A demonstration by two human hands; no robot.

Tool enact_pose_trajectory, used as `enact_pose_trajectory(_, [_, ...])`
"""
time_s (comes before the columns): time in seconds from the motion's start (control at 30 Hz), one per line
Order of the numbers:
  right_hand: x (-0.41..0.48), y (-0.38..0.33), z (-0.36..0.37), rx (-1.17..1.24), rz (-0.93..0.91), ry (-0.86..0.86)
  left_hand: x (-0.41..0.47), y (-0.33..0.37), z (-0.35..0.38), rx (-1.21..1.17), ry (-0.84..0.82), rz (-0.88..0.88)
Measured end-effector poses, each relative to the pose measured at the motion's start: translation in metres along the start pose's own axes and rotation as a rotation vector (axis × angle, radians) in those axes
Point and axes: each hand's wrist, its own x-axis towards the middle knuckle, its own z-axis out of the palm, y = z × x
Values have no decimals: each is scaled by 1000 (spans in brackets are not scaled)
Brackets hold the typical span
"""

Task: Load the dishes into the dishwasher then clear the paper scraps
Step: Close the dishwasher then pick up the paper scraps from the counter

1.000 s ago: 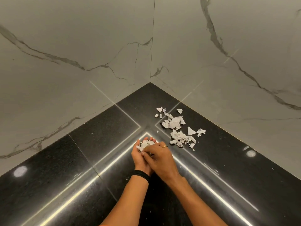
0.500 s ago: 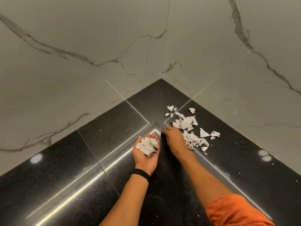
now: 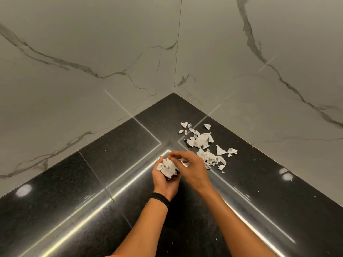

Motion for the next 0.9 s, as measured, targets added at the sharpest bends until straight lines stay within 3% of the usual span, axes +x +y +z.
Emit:
enact_pose_trajectory(0.13, [31,19,-8,30,79,118,2,6,7,-62,-3,2])
enact_pose_trajectory(0.23, [66,40,-12,-140,88,104,5,11,13,-74,28,-8])
enact_pose_trajectory(0.43, [152,63,-6,-642,37,-102,28,21,25,-104,43,8])
enact_pose_trajectory(0.63, [186,85,3,-952,131,-321,39,25,32,-96,32,15])
enact_pose_trajectory(0.73, [171,88,9,-1062,-9,-273,37,25,30,-93,25,26])
enact_pose_trajectory(0.9, [106,82,10,-968,-172,-256,25,19,19,-71,27,24])
